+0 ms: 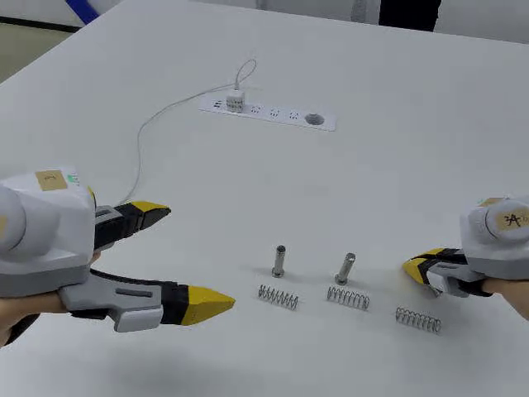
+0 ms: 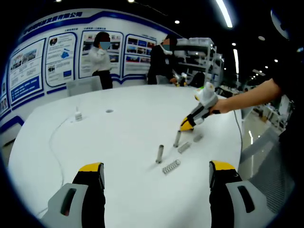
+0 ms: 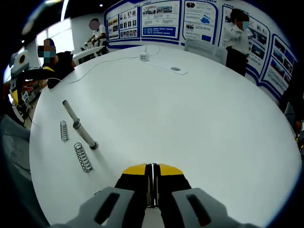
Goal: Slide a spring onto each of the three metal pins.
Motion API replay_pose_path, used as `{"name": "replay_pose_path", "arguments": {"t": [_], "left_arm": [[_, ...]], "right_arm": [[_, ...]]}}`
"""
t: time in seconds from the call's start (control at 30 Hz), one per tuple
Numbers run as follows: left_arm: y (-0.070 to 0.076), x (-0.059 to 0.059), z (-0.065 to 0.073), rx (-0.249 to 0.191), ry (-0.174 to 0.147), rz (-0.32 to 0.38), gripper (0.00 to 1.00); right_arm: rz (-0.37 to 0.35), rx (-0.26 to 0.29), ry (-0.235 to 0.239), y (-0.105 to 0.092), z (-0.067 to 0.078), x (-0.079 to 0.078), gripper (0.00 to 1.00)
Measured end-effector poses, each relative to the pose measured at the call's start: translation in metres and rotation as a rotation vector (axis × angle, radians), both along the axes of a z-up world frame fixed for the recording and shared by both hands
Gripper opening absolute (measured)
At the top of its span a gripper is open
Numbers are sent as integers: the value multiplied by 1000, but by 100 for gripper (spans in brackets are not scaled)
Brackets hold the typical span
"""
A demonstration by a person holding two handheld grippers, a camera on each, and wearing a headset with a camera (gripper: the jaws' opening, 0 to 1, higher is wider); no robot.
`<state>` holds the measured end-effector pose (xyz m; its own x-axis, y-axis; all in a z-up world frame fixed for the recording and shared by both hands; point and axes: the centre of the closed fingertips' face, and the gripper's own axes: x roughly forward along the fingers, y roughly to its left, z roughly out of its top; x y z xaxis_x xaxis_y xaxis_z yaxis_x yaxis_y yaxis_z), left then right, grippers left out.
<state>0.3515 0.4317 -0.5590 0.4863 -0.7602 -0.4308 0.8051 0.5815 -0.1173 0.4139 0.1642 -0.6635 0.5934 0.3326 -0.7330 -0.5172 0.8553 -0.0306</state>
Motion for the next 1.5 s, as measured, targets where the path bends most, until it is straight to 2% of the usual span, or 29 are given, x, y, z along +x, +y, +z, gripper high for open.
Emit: {"name": "replay_pose_path", "arguments": {"t": [0.1, 0.6, 1.2, 1.5], "left_arm": [[1, 0, 1, -2, -3, 3, 93], [-1, 0, 4, 1, -14, -1, 93], [-6, -6, 11, -4, -26, -12, 93], [-7, -8, 14, -5, -34, -15, 93]], "right_arm": [[-10, -4, -25, -1, 8, 1, 7], [-16, 21, -62, -5, 21, 5, 7], [-46, 61, -94, -9, 37, -6, 7], [-42, 57, -123, -9, 39, -14, 7]]}}
